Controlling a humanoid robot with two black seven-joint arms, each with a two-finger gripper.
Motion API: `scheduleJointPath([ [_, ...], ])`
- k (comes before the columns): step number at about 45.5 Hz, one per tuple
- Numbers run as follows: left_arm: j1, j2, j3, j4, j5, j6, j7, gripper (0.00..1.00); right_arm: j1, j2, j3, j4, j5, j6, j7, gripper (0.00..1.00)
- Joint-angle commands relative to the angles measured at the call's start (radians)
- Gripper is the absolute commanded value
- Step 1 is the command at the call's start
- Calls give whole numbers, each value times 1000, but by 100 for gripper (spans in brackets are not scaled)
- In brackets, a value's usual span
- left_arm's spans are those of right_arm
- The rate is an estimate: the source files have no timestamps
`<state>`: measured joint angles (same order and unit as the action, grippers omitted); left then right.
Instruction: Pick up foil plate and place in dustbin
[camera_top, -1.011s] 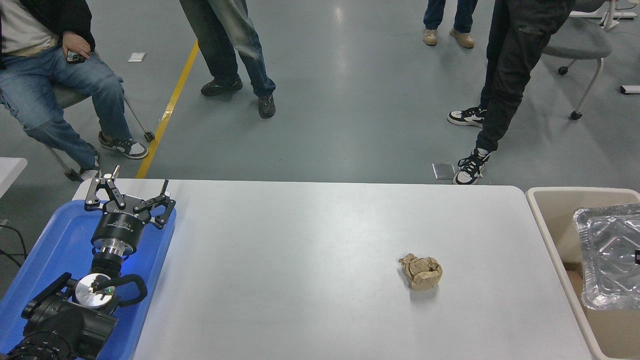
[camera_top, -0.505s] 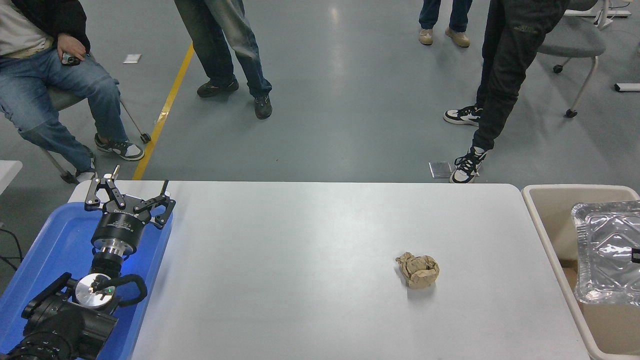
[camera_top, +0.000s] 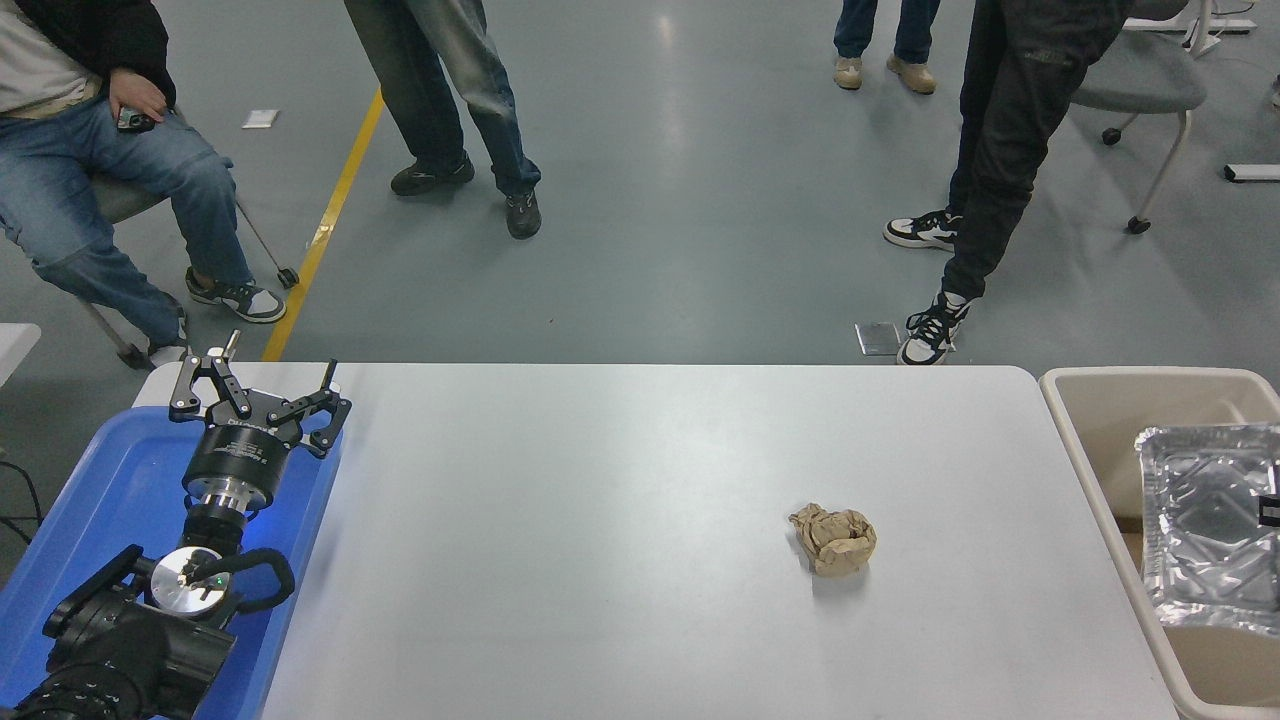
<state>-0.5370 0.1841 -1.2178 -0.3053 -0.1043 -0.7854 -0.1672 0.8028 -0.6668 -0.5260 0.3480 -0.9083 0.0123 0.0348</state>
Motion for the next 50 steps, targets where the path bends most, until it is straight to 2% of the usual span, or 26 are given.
scheduleJointPath([
  [1,0,0,0,0,0,0,0,99,-1,3,1,0,2,1,-3,100],
  [9,0,0,1,0,0,0,0,99,36,13,-8,49,8,17,-1,100],
  [14,0,0,1,0,0,0,2,99,163,-34,-41,219,22,32,-3,100],
  [20,0,0,1,0,0,0,2,99,404,-119,-166,472,45,179,-3,100],
  [25,0,0,1,0,0,0,2,99,620,-131,-268,623,169,368,-3,100],
  [31,2,0,1,0,0,0,2,99,850,-117,-367,765,341,576,-3,100],
  [40,2,0,1,0,0,0,2,99,1084,-62,-405,890,413,765,-4,100],
  [50,2,0,0,0,-1,0,0,99,1220,25,-419,954,451,773,-4,100],
])
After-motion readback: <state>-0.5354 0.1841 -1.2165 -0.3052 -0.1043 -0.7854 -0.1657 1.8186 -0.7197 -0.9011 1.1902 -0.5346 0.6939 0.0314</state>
